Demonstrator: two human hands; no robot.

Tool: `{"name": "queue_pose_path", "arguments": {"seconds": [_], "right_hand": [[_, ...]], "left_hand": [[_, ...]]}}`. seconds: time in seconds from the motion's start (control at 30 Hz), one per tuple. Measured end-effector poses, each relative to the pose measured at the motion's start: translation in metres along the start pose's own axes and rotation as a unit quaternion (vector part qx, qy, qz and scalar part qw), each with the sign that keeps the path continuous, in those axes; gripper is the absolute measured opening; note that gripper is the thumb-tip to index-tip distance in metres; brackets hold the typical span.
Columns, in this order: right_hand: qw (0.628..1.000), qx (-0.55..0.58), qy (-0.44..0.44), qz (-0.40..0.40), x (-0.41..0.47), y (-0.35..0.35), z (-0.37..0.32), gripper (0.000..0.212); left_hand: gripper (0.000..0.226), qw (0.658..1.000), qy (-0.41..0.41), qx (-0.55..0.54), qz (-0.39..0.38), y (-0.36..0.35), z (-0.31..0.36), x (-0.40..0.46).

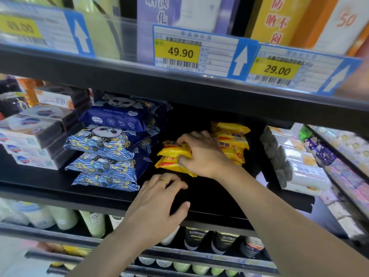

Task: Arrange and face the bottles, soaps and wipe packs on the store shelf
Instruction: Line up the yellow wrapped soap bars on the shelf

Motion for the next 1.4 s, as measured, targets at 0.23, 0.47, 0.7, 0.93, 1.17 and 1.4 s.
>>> {"name": "queue_pose_path", "arguments": {"seconds": [0.23,0.47,0.7,0.93,1.17,1.4], "right_hand": [[0.989,0.01,-0.032,0.147,-0.05,0.0,0.037,0.039],[0.984,-0.105,-0.138,0.043,-0.101,-0.023,0.079,0.062],[0.992,0.043,-0.086,0.079,-0.114,-0.034,0.093,0.041],[0.981,0.152,-0.033,0.119,-0.128,-0.034,0.093,0.053],[0.956,0.223,0.052,0.184,-0.151,-0.03,0.073,0.065],[0.945,0.234,0.109,0.203,-0.164,-0.027,0.049,0.068]], "left_hand": [[0.062,1.0,0.004,0.018,0.018,0.0,0.008,0.004],[0.05,0.999,0.011,0.032,0.041,-0.01,0.021,0.019],[0.047,0.999,0.008,0.014,0.046,-0.01,0.017,0.018],[0.024,0.989,0.028,-0.135,0.05,-0.003,0.016,0.017],[0.031,0.906,0.101,-0.41,0.01,0.019,0.025,0.018],[0.04,0.847,0.075,-0.521,-0.081,0.023,0.053,0.014]]}}
Point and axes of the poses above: each hand's wrist, its own x-axis towards the middle knuckle, its own y-axis out of the back of the hand, z = x × y, the point moved 3 cm from there along x, towards the middle knuckle, and after that the axes turned 8 degrees about -z, right-handed, at the moved point
